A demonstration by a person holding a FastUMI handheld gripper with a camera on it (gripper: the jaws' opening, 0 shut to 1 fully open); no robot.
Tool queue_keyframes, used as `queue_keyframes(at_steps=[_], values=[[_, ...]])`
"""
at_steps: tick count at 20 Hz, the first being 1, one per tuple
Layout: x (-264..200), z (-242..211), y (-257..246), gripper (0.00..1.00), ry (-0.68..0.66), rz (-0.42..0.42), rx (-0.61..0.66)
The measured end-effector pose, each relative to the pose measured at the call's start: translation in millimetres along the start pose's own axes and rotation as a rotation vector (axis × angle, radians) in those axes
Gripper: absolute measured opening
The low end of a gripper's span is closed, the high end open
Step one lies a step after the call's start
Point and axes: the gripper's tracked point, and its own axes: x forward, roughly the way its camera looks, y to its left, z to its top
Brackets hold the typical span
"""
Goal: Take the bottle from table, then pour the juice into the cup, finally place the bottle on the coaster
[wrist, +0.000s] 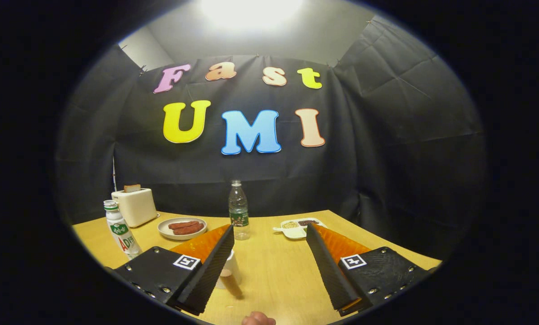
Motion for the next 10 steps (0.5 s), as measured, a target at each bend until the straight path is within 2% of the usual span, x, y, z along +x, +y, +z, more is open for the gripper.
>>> queue_keyframes(at_steps=[5,10], values=[[-17,-2,75,0.97,-0.017,0.138,0.008],[-28,-21,138,0.98,0.01,0.202,-0.023]])
